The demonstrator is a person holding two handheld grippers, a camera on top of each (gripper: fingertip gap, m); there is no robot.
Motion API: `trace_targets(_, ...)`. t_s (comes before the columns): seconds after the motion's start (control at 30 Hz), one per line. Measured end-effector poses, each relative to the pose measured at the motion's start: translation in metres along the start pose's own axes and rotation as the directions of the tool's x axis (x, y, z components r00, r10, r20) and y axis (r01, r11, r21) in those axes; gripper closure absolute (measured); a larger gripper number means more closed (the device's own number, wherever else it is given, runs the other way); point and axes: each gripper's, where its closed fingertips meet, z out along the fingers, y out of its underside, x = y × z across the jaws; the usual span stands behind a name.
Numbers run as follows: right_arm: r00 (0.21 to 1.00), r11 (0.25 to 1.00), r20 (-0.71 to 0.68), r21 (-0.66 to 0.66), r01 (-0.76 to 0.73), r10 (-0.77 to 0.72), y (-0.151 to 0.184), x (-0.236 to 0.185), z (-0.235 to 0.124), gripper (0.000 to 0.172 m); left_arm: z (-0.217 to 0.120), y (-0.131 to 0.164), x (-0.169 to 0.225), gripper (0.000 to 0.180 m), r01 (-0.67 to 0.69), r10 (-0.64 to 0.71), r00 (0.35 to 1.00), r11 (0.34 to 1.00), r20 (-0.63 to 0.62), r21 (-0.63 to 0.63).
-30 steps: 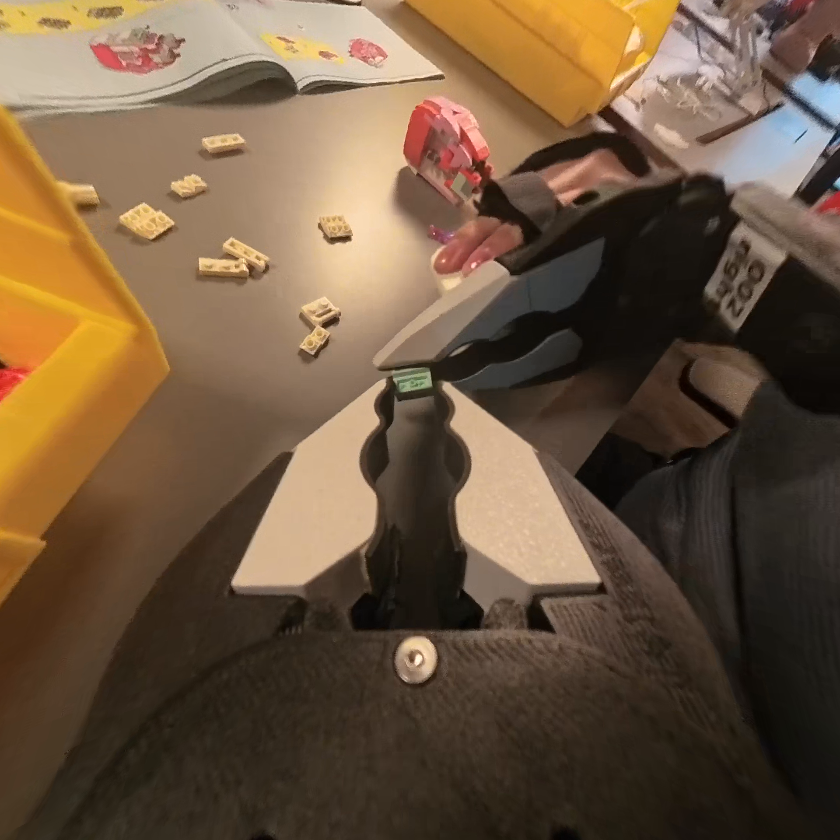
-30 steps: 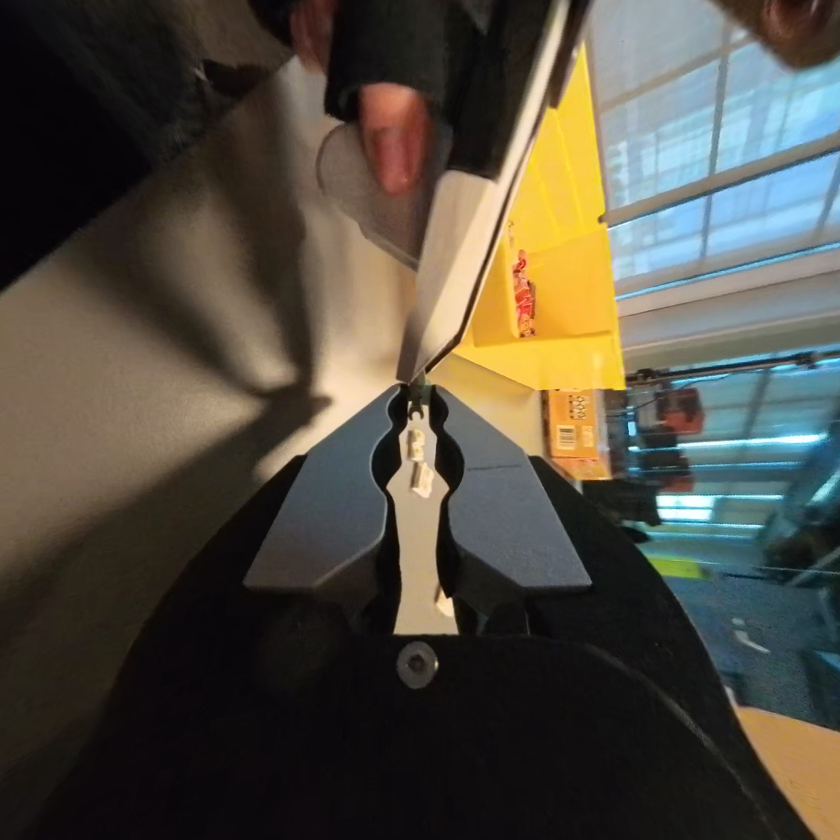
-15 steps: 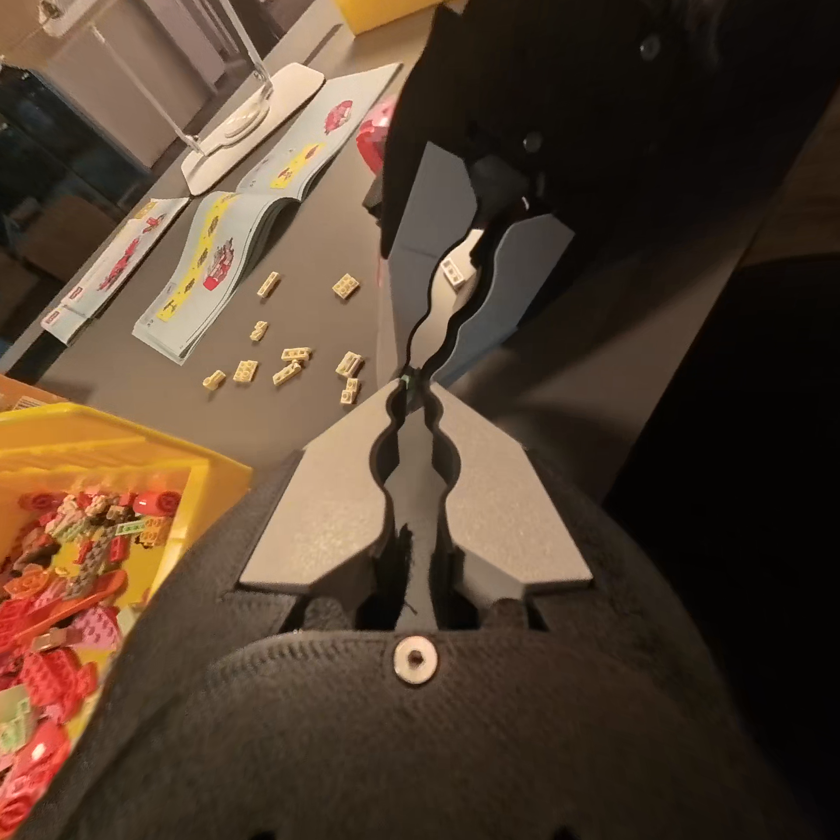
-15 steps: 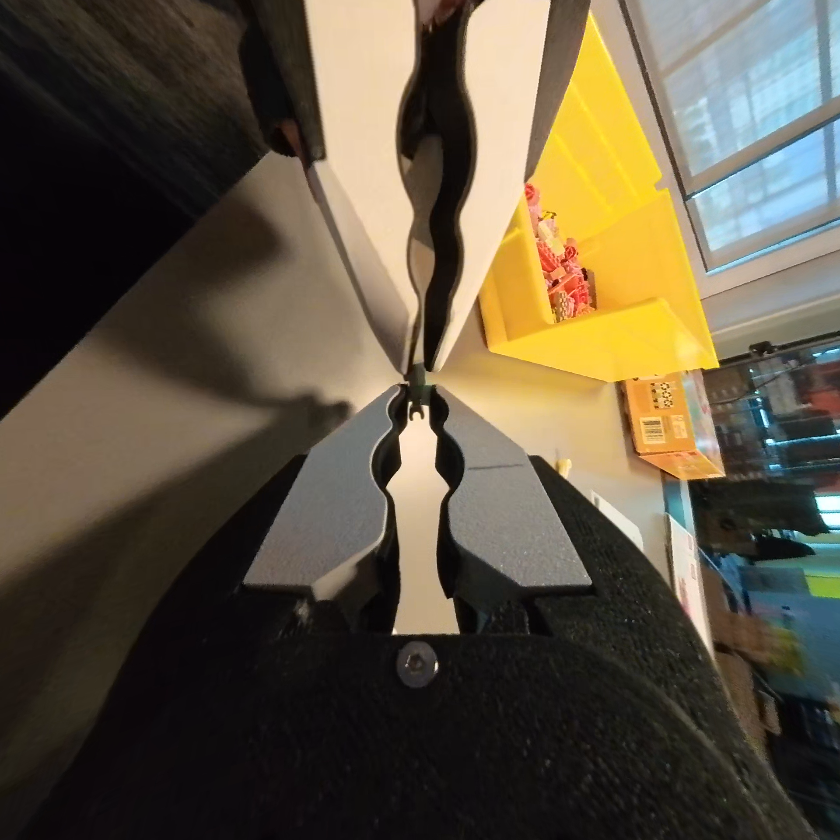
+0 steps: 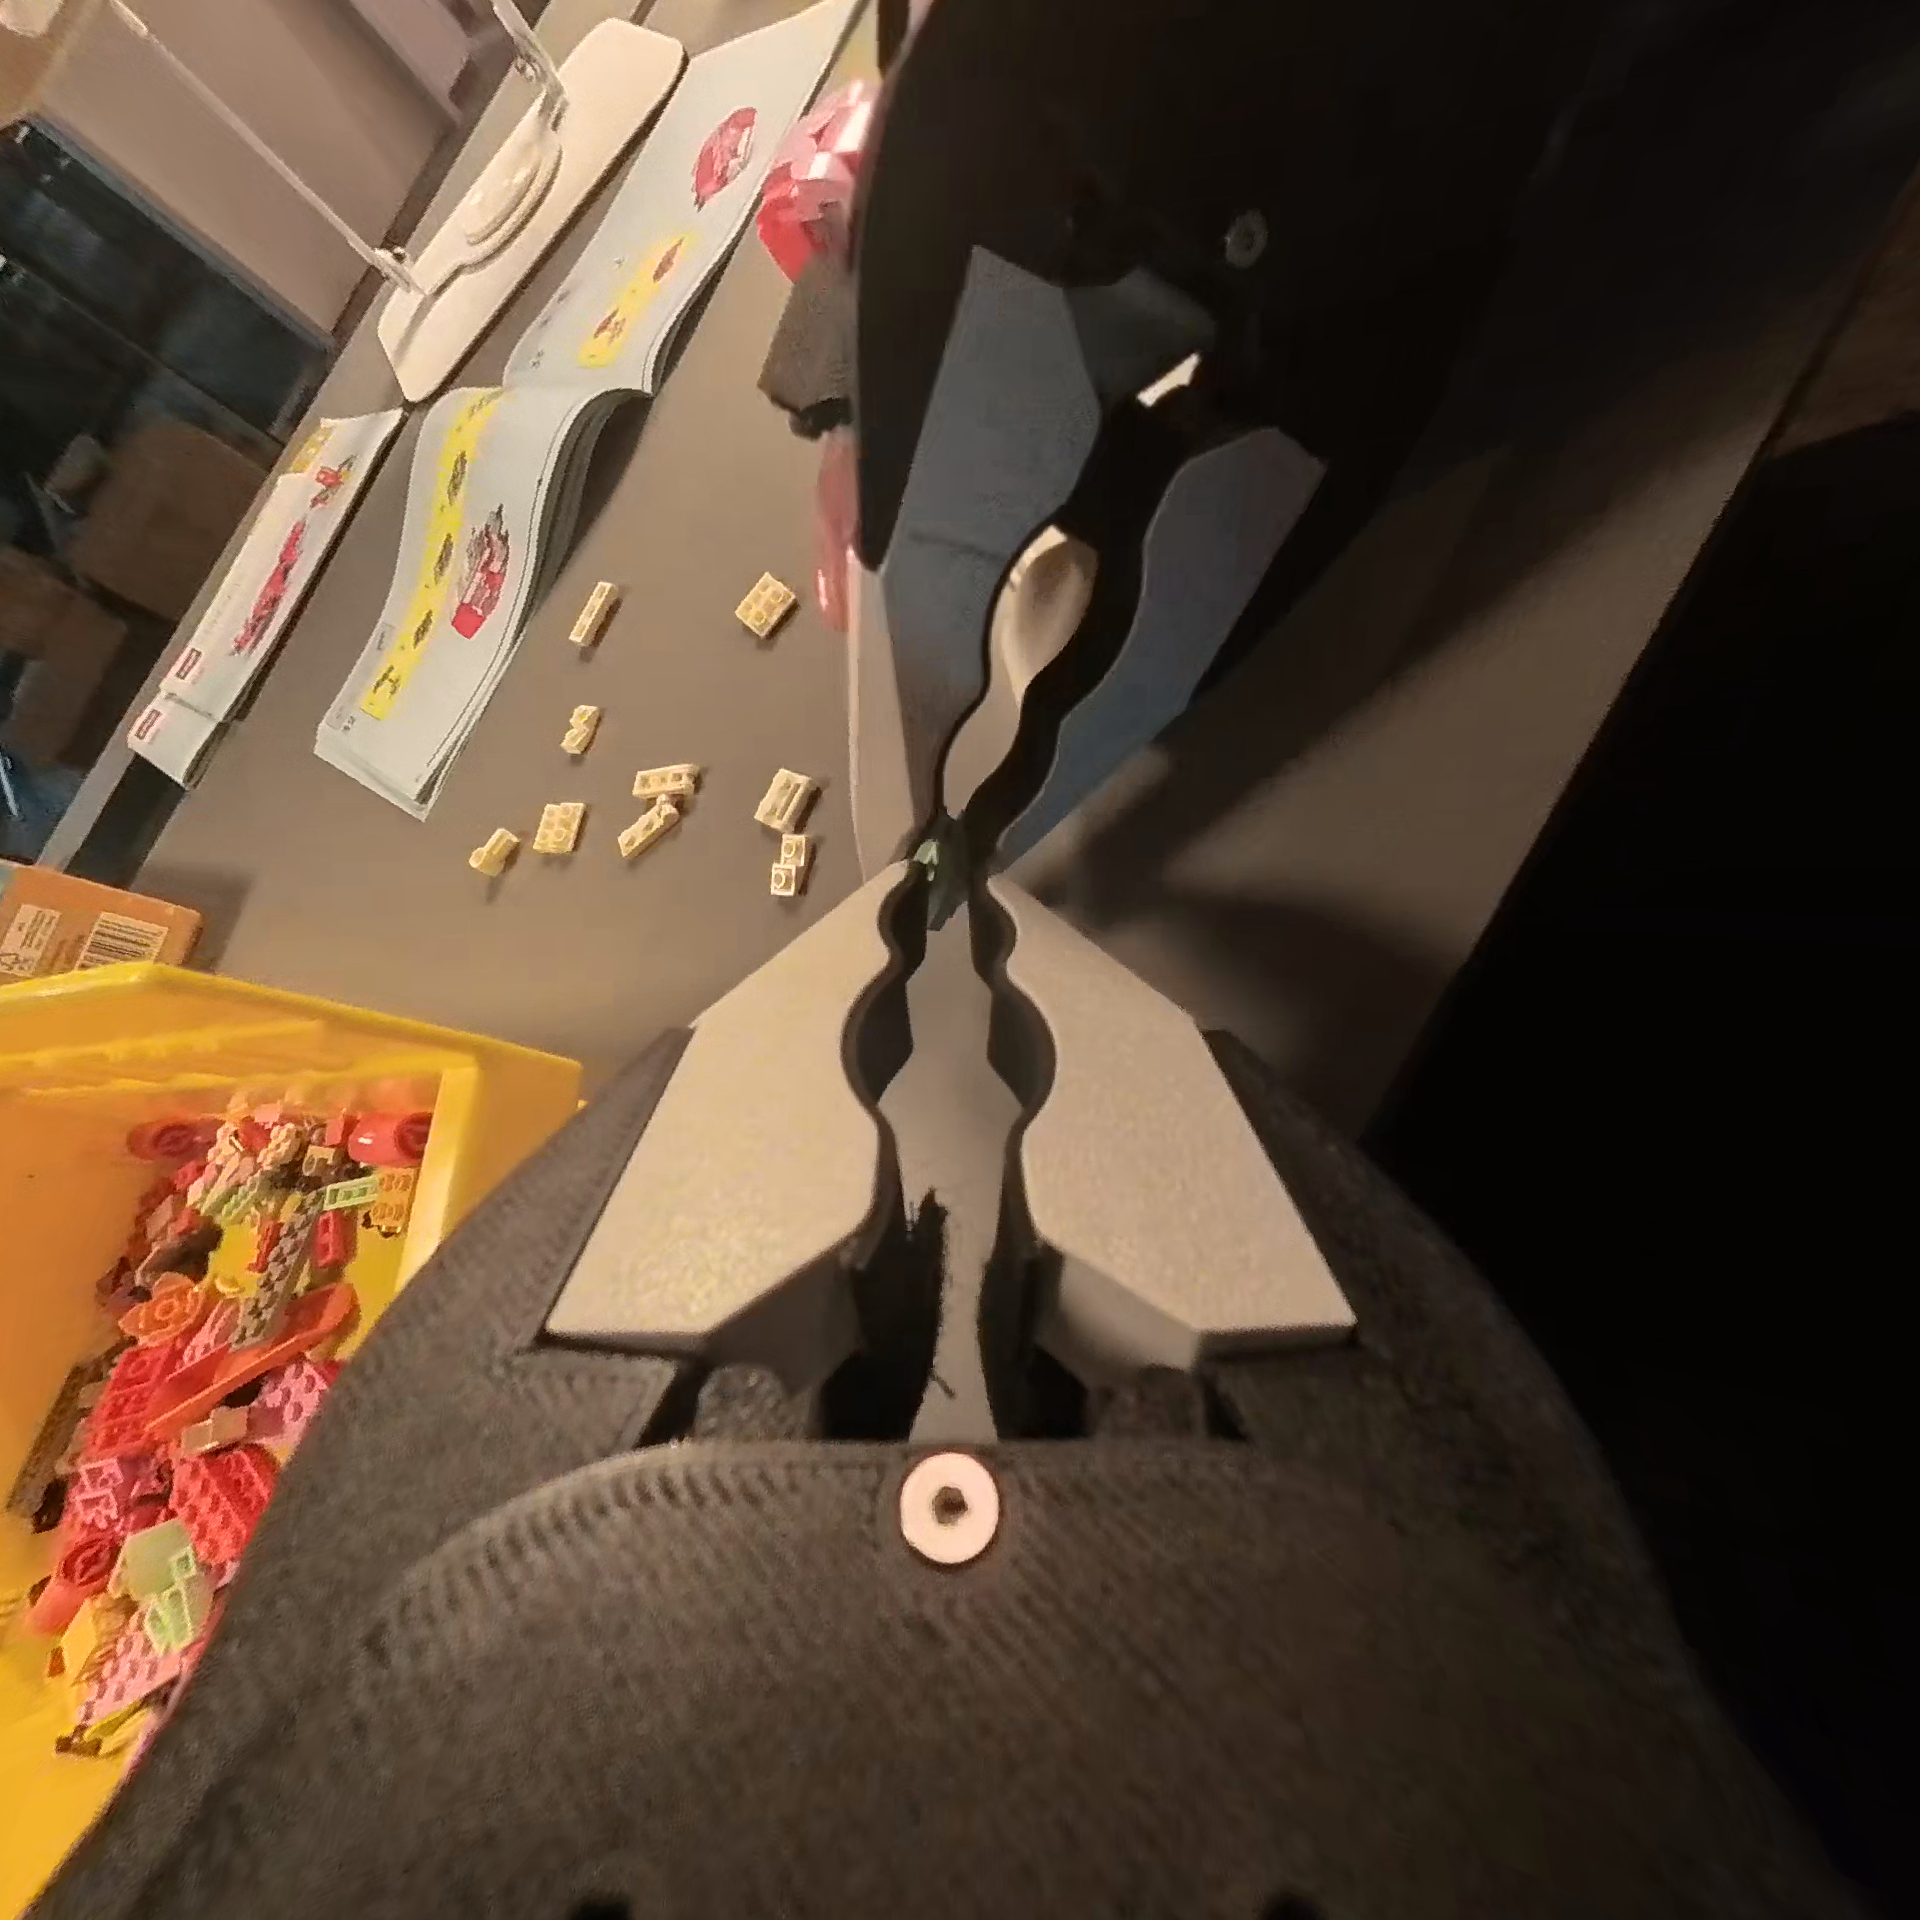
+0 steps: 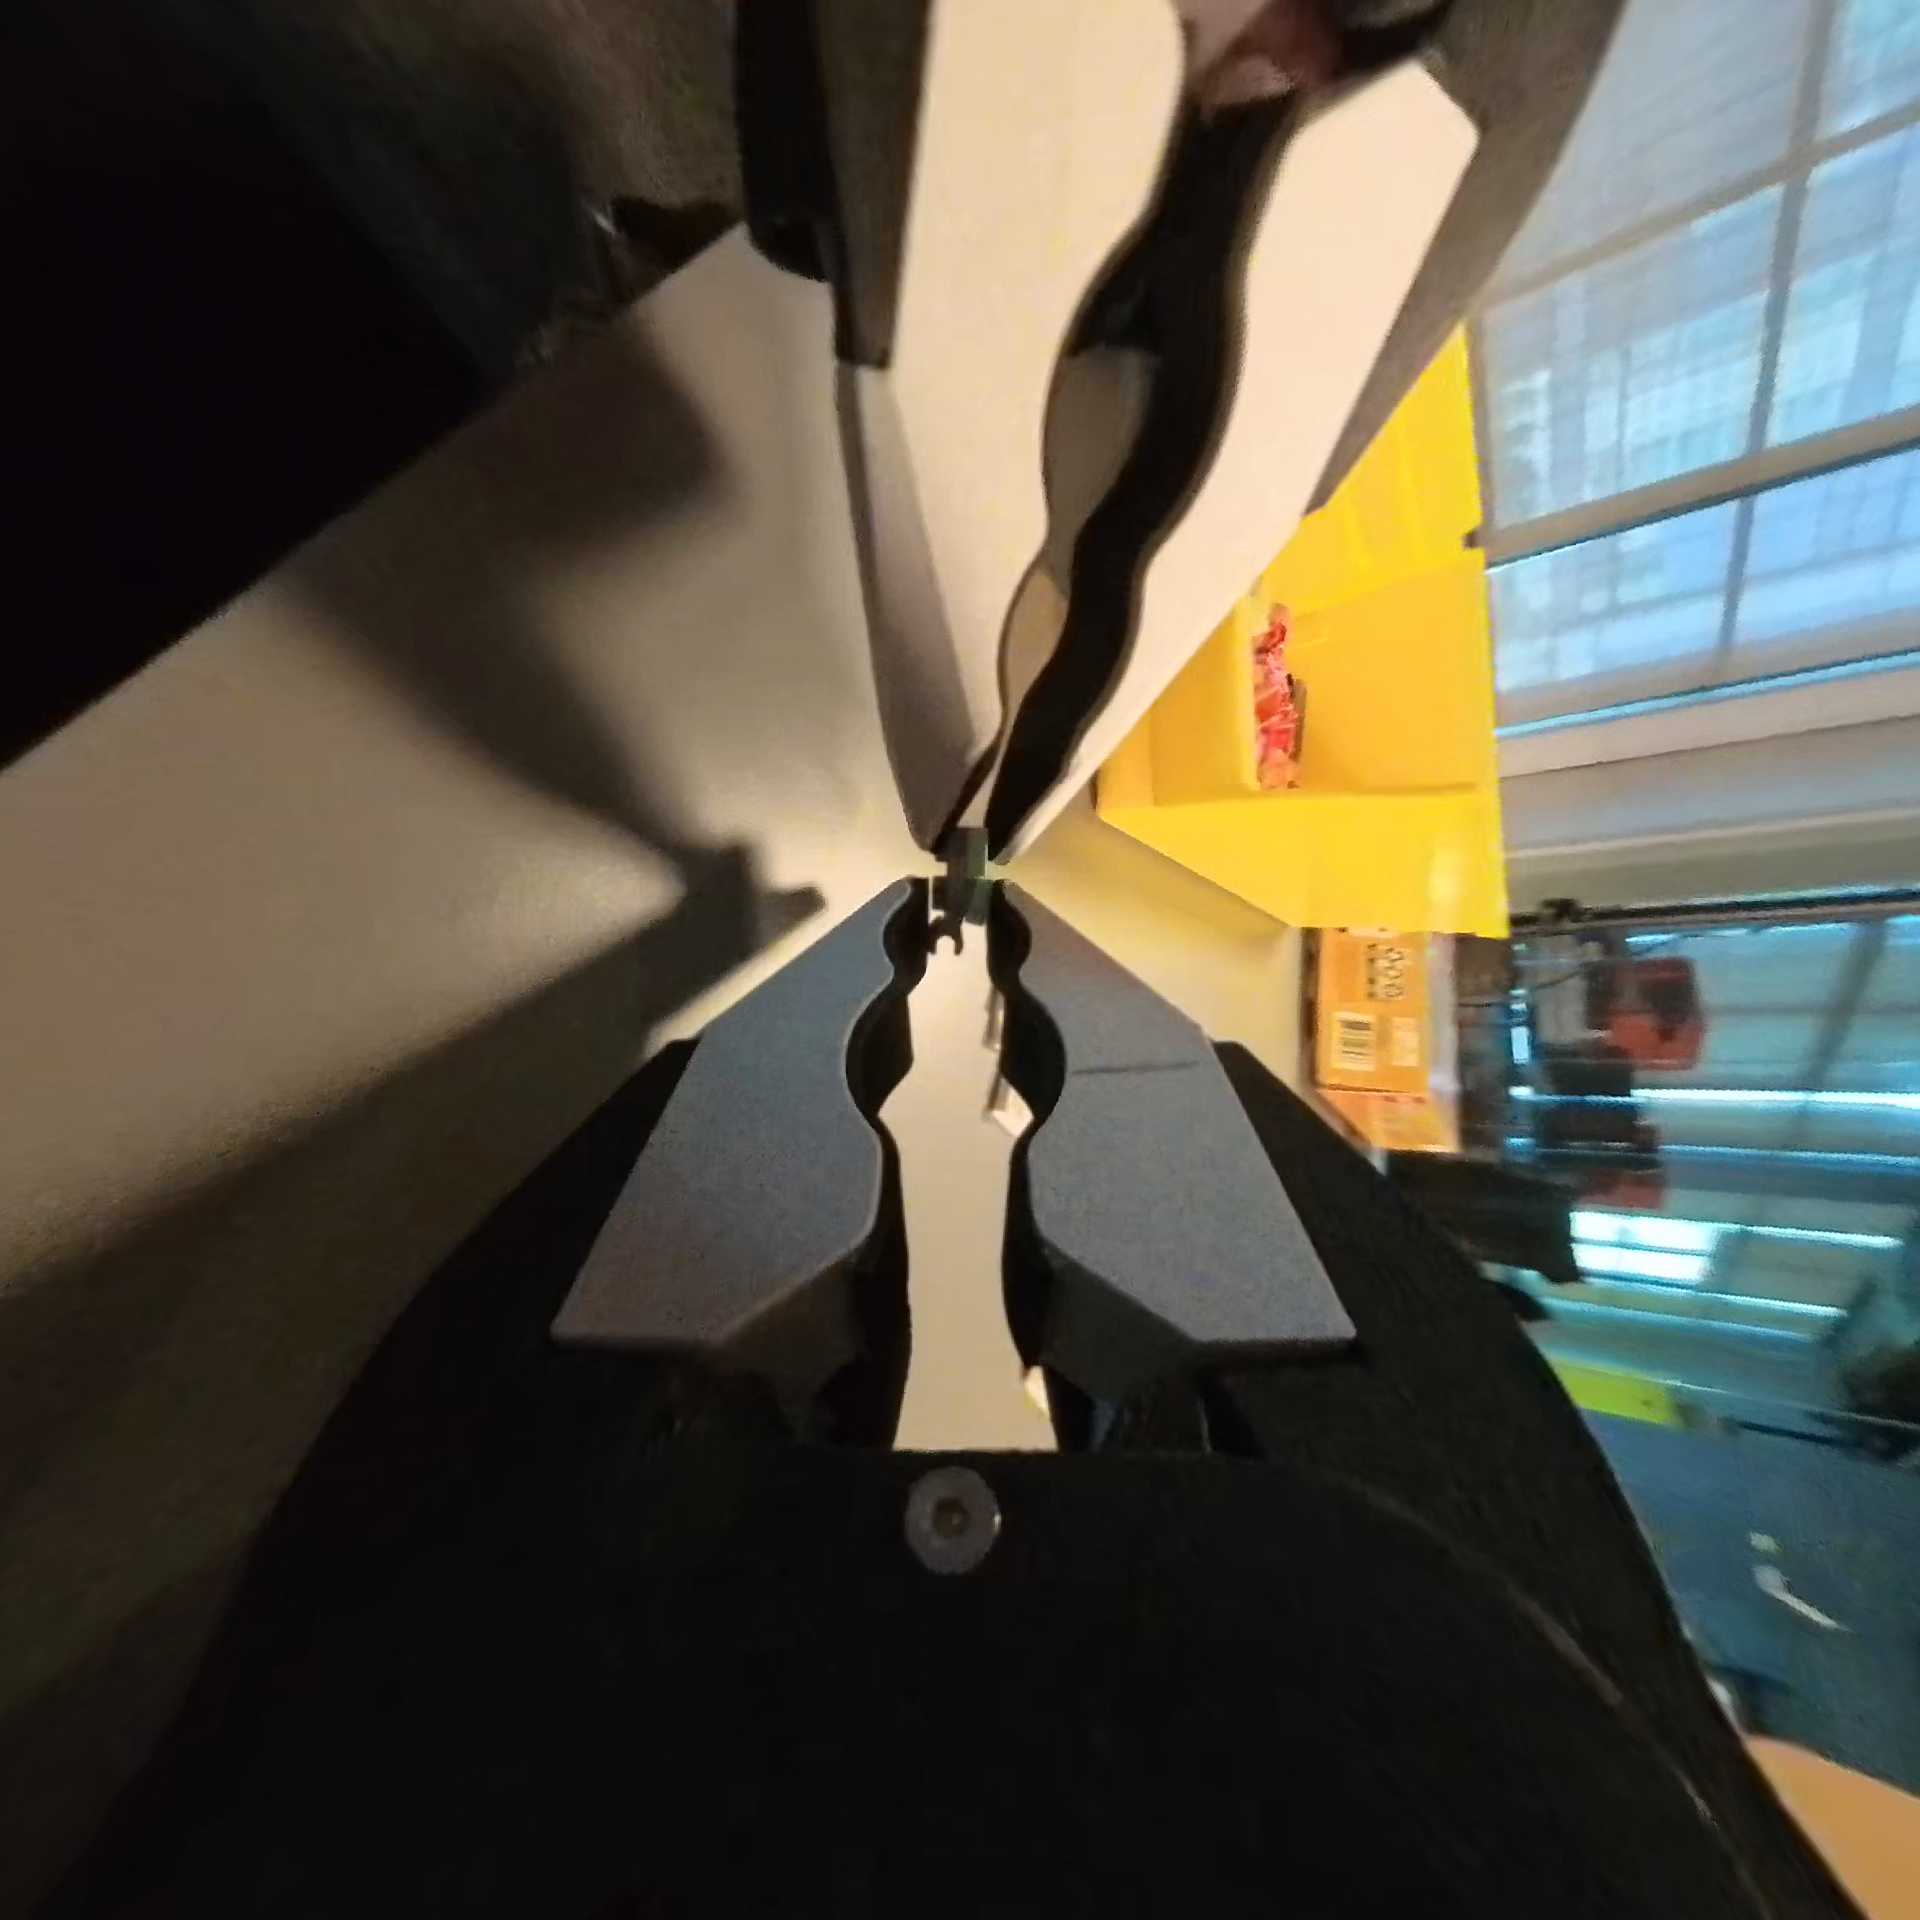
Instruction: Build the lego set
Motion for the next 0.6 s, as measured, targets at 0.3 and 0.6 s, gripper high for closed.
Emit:
trace_targets(0.3,0.982,0.984,-0.07,-0.042,0.174,-0.177,0.0001,0.0031,0.0001,0.161,-0.0016,-0.0005,-0.001,0.174,0.034,-0.034,0.999,0.999,-0.009,0.014)
trace_targets(0.6,0.966,0.971,-0.104,-0.073,0.229,-0.235,0.0026,0.0099,-0.0024,0.164,-0.0003,-0.0042,-0.0025,0.175,0.082,-0.081,0.997,0.995,-0.015,0.055)
